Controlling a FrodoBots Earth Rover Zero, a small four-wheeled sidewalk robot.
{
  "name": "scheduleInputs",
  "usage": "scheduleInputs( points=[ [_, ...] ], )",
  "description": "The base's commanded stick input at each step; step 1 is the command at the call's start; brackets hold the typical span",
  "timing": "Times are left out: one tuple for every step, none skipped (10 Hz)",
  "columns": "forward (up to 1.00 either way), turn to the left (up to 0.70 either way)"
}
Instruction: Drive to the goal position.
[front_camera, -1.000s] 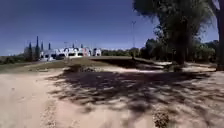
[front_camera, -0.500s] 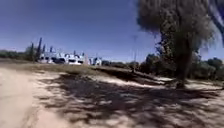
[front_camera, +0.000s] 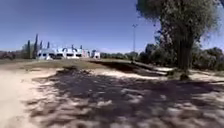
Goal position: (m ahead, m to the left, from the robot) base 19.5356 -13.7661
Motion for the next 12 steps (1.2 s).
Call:
scheduleInputs(
  points=[
    [0.85, 0.00],
    [0.85, 0.00],
    [0.85, 0.00],
    [0.85, 0.00],
    [0.85, 0.00],
    [0.85, 0.00],
    [0.85, 0.00],
    [0.85, 0.00],
    [0.85, 0.00],
    [0.85, 0.00],
    [0.85, 0.00],
    [0.85, 0.00]
  ],
)
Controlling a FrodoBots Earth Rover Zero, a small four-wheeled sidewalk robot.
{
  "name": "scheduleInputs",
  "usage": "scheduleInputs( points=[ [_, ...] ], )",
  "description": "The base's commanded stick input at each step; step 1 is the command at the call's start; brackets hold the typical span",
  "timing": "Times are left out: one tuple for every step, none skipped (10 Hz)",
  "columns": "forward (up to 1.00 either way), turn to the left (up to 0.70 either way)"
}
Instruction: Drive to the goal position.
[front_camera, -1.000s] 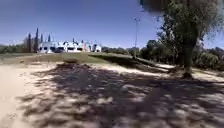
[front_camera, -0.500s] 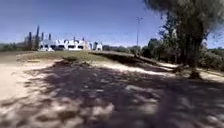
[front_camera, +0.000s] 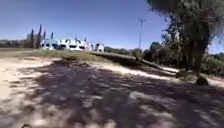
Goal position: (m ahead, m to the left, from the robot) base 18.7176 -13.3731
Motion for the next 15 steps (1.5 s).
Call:
scheduleInputs(
  points=[
    [0.85, 0.00],
    [0.85, 0.00],
    [0.85, 0.00],
    [0.85, -0.01],
    [0.85, -0.11],
    [0.85, -0.18],
    [0.85, -0.30],
    [0.85, -0.34],
    [0.85, -0.34],
    [0.85, -0.34],
    [0.85, -0.34],
    [0.85, -0.34],
    [0.85, -0.34],
    [0.85, -0.34],
    [0.85, -0.34]
  ],
)
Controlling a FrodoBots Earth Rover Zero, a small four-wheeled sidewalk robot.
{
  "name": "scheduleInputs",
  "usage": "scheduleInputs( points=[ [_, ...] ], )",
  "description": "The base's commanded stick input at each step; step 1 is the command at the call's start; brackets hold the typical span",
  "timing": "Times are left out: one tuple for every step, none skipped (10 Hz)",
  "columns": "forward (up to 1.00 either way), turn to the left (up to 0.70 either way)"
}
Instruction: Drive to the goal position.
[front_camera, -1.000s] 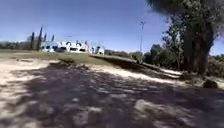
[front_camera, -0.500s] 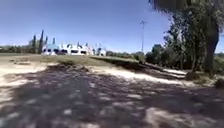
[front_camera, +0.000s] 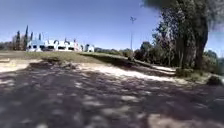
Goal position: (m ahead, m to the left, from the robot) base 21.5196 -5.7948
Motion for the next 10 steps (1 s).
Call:
scheduleInputs(
  points=[
    [0.85, -0.27],
    [0.85, 0.00],
    [0.85, 0.00],
    [0.85, 0.00],
    [0.85, 0.00],
    [0.85, 0.00],
    [0.85, 0.00],
    [0.85, 0.00],
    [0.85, 0.00],
    [0.85, 0.00]
  ],
)
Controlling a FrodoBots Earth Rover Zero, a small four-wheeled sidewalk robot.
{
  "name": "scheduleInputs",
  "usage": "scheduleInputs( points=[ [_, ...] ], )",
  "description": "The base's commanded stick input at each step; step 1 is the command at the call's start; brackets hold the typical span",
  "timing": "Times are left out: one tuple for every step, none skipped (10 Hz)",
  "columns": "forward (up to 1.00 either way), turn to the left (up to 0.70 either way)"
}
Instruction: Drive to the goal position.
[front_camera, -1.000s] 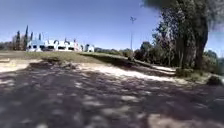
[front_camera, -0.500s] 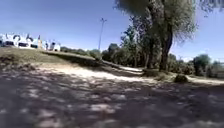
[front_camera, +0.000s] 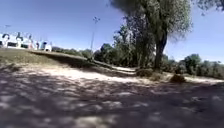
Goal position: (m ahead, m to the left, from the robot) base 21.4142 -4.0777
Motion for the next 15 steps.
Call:
scheduleInputs(
  points=[
    [0.85, 0.00],
    [0.85, 0.00],
    [0.85, 0.00],
    [0.85, 0.00],
    [0.85, 0.00],
    [0.85, 0.00],
    [0.85, 0.00],
    [0.85, 0.00],
    [0.85, 0.00],
    [0.85, 0.00],
    [0.85, 0.00],
    [0.85, 0.00],
    [0.85, 0.00],
    [0.85, 0.00],
    [0.85, 0.00]
  ],
)
